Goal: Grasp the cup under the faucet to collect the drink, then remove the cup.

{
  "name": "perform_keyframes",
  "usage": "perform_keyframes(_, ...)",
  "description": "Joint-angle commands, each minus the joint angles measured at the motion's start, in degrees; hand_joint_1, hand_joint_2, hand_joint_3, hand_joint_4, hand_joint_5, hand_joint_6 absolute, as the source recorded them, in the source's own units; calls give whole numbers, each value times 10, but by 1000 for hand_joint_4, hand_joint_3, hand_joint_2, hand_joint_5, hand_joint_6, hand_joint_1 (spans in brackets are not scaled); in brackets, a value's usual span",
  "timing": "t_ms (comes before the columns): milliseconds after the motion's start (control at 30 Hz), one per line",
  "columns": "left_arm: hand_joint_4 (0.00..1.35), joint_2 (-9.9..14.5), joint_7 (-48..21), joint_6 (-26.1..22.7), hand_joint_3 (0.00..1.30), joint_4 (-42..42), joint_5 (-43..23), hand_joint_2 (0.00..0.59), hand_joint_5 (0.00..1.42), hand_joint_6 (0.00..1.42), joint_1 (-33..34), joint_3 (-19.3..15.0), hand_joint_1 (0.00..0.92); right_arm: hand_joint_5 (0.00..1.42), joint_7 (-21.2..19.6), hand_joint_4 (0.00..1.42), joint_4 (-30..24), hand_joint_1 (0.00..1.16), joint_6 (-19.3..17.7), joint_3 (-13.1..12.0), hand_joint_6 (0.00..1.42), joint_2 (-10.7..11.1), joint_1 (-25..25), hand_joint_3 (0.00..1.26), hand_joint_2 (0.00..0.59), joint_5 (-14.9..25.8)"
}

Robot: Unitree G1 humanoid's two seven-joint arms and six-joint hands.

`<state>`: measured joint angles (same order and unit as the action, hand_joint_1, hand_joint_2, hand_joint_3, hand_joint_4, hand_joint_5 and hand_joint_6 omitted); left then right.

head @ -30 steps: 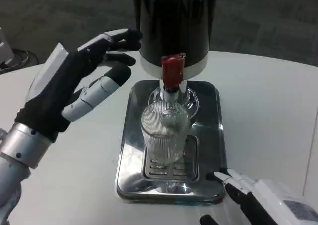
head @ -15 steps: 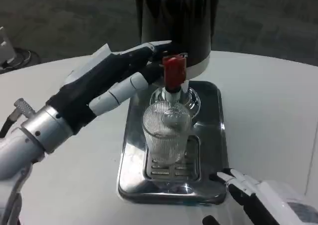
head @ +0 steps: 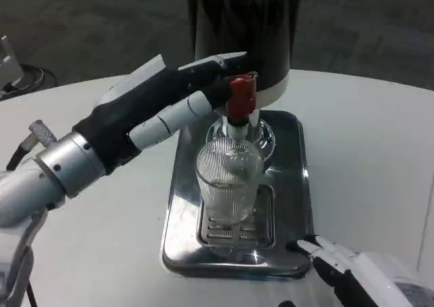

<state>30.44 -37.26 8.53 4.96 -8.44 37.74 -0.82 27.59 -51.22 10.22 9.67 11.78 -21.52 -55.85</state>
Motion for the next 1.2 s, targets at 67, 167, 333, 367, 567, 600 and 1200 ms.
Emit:
perform_keyframes(67, 130, -1, -22, -16, 183, 4, -5, 142, 252, 323, 18, 8, 0, 61, -8, 62, -8, 327, -9, -1, 63, -2, -8, 146, 446, 1)
perform_keyframes(167, 130, -1, -36, -25, 182, 17, -6, 142, 252, 323, 30, 11, 0, 61, -9, 63, -7, 327, -9, 1, 64, -3, -10, 146, 446, 3)
perform_keyframes(333, 130, -4, -59, -27, 182, 44, 0, 143, 252, 322, 48, 22, 0, 61, -11, 64, -9, 327, -10, 1, 65, -4, -13, 146, 446, 2)
perform_keyframes(367, 130, -4, -63, -26, 182, 48, 2, 143, 252, 322, 51, 25, 0, 61, -11, 64, -9, 327, -11, 0, 65, -4, -13, 146, 446, 2)
perform_keyframes(567, 130, 0, -74, -8, 182, 59, 17, 144, 251, 322, 57, 44, 0, 61, -9, 64, -13, 327, -10, 0, 65, -3, -18, 146, 446, 4)
perform_keyframes(600, 130, 1, -74, -3, 182, 60, 21, 144, 251, 320, 56, 48, 0, 61, -8, 64, -13, 327, -10, 0, 65, -3, -18, 146, 446, 4)
perform_keyframes(1200, 0, 31, -65, 81, 49, 65, 89, 135, 73, 218, 36, 82, 0, 61, -1, 64, -10, 328, -6, 3, 64, -2, -14, 146, 446, 3)
